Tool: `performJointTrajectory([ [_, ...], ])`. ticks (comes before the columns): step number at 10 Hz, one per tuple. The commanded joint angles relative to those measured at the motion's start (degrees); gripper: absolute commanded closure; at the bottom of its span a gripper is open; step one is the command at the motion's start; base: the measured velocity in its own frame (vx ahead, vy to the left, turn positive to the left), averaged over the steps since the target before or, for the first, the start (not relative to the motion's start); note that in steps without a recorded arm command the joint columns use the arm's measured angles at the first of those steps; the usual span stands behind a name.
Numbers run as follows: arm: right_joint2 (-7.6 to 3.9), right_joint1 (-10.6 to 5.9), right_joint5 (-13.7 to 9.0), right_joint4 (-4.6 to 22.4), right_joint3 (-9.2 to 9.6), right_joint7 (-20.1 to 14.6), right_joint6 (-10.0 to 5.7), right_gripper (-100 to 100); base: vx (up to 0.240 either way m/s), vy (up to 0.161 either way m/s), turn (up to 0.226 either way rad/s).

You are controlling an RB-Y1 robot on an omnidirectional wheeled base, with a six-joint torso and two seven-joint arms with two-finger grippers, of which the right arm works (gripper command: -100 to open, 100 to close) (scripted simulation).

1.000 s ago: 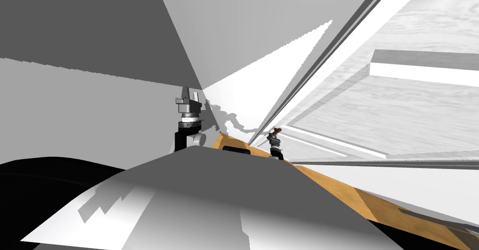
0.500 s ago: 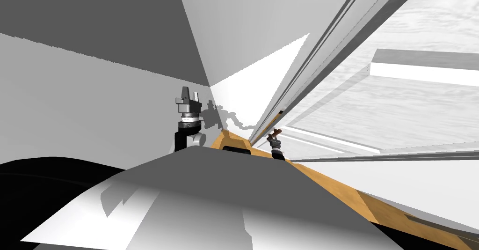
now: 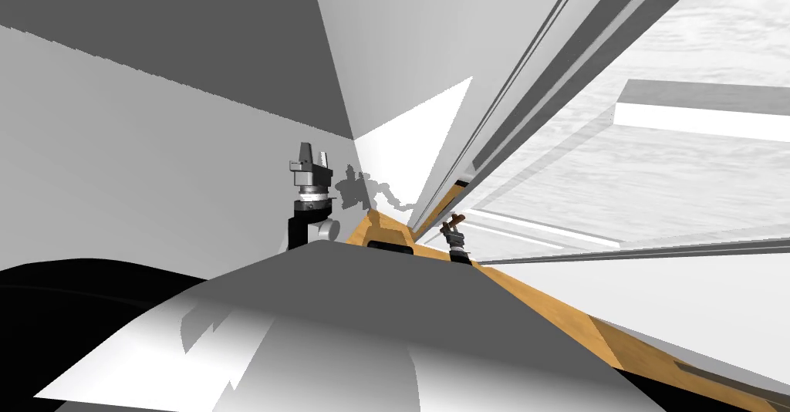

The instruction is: Pull the door open

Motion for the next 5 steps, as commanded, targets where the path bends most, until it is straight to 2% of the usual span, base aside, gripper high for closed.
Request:
performJointTrajectory([
  [1, -0.65, 0.69, 0.48, -0.15, 0.94, -0.93, -1.05, 100, -0.181, -0.064, 0.116],
  [5, -2.60, 2.10, 1.80, -0.06, 3.43, -3.38, -4.01, 100, -0.206, -0.063, 0.115],
])
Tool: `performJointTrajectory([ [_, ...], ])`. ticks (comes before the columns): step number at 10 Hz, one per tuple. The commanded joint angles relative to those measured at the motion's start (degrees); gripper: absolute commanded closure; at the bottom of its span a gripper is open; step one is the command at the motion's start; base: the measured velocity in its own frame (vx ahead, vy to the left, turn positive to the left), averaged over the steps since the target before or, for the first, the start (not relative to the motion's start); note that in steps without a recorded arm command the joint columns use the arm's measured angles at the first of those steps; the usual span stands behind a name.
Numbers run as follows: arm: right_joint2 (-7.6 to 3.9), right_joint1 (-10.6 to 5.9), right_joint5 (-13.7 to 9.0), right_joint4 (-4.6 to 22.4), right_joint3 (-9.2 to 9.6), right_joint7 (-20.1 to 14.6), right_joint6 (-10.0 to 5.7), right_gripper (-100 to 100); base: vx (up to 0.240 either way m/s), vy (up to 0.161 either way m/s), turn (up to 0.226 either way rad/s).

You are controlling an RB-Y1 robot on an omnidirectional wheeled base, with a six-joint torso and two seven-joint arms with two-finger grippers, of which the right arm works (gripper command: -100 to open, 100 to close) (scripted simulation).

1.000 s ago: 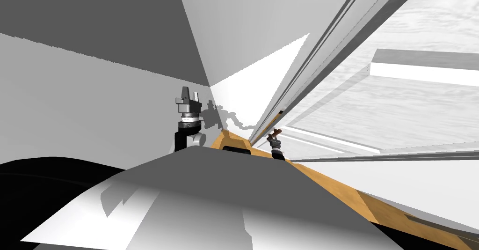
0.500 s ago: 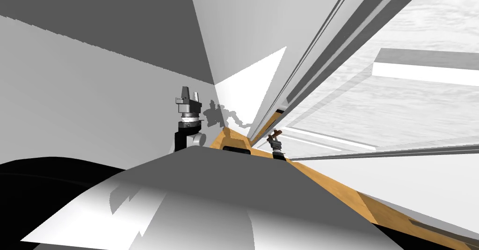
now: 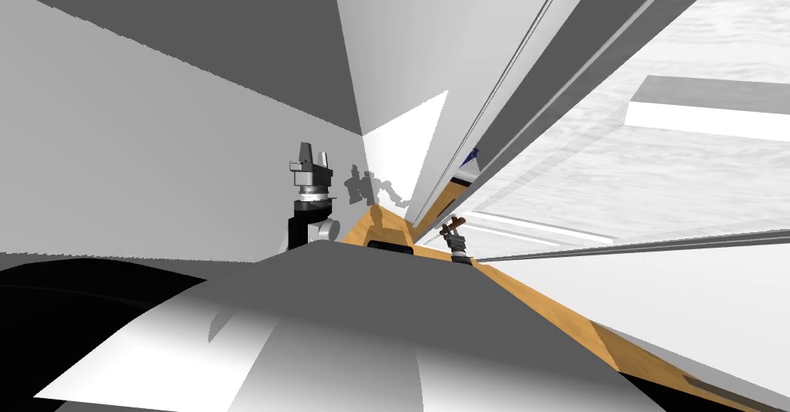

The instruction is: Pull the door open

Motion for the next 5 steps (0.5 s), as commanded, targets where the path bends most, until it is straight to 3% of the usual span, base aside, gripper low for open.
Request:
performJointTrajectory([
  [1, -0.87, 0.58, 0.65, 0.68, 1.18, -1.45, -1.69, 100, -0.225, -0.065, 0.124],
  [2, -1.21, 0.82, 0.88, 0.70, 1.62, -1.88, -2.20, 100, -0.217, -0.045, 0.098],
  [3, -0.65, 0.22, 0.82, 1.17, 1.41, -1.66, -1.84, 100, -0.094, -0.010, 0.015],
  [4, -1.20, 0.69, 1.24, 1.71, 2.46, -2.61, -3.17, 100, -0.157, -0.034, 0.161],
  [5, -1.35, 0.78, 1.32, 1.83, 2.67, -2.82, -3.49, 100, -0.220, -0.062, 0.150],
])
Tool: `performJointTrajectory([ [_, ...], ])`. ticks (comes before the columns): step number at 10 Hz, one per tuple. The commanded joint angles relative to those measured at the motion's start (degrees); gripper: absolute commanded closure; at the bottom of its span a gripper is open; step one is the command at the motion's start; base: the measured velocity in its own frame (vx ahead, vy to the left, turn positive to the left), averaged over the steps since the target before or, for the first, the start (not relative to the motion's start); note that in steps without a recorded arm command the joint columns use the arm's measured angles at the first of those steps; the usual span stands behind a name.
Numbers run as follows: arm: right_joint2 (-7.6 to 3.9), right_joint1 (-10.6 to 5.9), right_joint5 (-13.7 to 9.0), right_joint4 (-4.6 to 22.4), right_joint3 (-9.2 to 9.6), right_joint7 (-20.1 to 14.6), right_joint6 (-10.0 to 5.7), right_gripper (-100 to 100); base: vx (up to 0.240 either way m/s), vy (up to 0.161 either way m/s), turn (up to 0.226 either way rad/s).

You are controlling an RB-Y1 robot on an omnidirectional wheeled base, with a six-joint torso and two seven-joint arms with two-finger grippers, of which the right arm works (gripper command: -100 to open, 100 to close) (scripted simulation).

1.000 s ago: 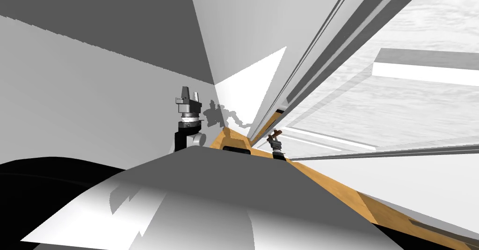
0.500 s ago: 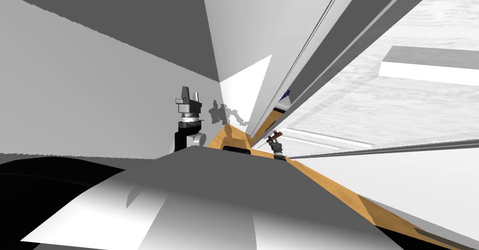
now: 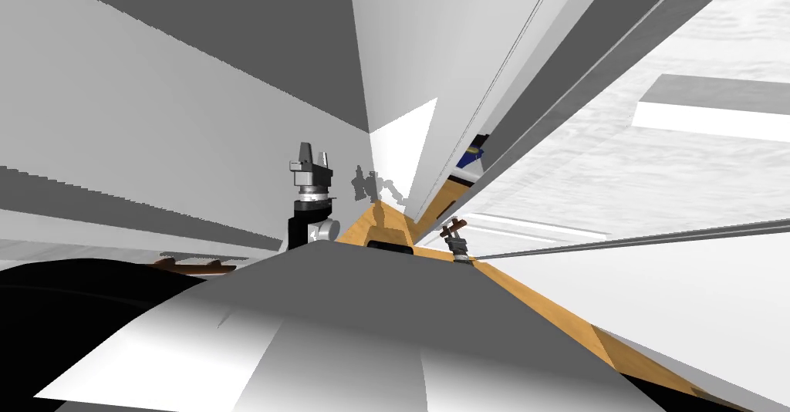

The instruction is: Pull the door open

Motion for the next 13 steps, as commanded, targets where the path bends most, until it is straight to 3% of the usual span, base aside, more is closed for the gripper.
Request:
performJointTrajectory([
  [1, -0.56, 0.57, 0.48, 0.57, 1.18, -1.05, -1.52, 100, -0.254, -0.096, 0.153],
  [5, -2.06, 1.42, 1.35, 1.84, 3.41, -3.20, -4.83, 100, -0.235, -0.071, 0.150],
  [6, -1.51, 0.92, 1.35, 2.51, 3.15, -3.13, -4.73, 100, -0.107, -0.026, 0.021],
  [13, -2.83, 0.81, 1.52, 5.39, 6.67, -5.73, -8.79, 100, -0.228, -0.078, 0.167],
])
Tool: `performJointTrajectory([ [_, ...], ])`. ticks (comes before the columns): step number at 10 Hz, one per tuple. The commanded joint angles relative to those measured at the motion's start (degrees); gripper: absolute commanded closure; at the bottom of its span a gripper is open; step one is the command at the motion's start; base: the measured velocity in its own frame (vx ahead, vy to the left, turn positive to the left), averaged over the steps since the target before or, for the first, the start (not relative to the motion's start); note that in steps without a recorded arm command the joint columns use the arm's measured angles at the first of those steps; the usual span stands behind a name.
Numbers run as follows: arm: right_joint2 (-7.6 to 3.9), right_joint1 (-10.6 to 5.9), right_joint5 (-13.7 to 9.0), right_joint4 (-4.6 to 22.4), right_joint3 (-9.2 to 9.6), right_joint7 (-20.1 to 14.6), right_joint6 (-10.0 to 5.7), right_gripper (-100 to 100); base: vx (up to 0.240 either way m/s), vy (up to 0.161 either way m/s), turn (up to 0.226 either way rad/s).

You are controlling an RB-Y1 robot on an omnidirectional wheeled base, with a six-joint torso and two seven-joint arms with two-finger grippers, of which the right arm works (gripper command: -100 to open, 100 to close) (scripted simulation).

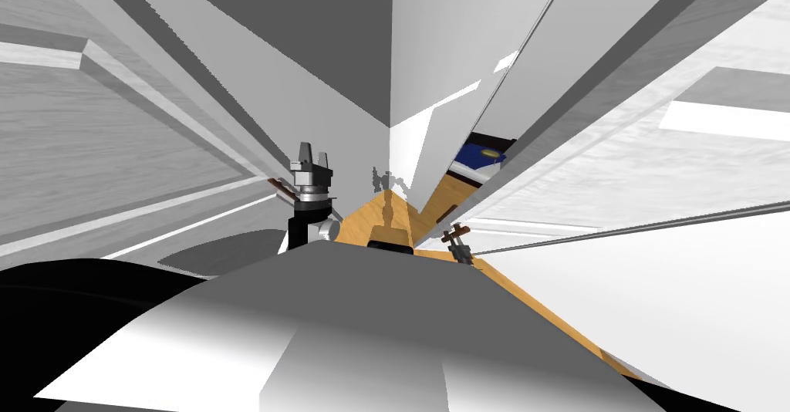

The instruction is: Pull the door open

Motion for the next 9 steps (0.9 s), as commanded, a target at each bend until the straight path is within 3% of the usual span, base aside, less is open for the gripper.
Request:
performJointTrajectory([
  [1, -0.12, -0.05, 0.07, 0.96, 0.77, -0.69, -1.01, 100, -0.227, -0.048, 0.117],
  [2, -0.15, -0.05, 0.01, 0.52, 0.40, -0.34, -0.54, 100, -0.093, -0.019, 0.017],
  [9, -0.43, -0.83, -1.53, 4.73, 4.39, -2.50, -4.69, 100, -0.197, -0.079, 0.168],
])
